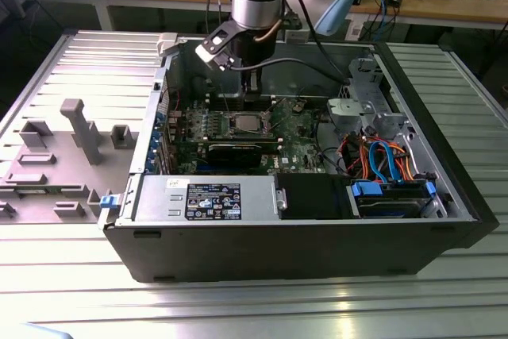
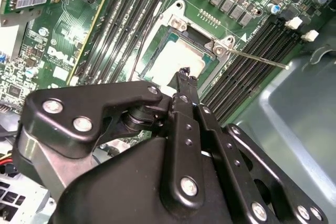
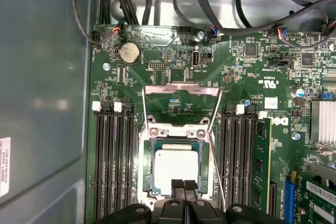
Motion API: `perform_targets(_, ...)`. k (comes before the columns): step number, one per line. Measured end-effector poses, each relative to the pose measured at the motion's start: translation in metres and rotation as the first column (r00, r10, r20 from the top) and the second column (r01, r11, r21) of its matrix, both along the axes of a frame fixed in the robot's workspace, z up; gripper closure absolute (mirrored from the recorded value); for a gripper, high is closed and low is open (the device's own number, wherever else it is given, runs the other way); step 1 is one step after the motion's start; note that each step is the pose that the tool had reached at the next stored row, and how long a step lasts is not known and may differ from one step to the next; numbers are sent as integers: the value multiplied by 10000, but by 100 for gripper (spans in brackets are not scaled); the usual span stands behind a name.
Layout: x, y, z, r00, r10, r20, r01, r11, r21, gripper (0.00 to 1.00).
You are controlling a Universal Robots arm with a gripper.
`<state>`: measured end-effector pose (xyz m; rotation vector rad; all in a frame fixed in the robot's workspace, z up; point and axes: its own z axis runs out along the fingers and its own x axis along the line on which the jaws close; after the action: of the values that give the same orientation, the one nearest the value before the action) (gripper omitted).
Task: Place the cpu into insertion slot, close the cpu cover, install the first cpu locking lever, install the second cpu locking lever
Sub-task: 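Place the cpu into insertion slot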
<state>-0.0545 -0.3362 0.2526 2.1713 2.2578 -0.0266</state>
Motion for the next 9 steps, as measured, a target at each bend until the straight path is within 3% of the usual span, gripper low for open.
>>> perform_targets(9,0,0,144,10000,0,0,0,10000,-1,89)
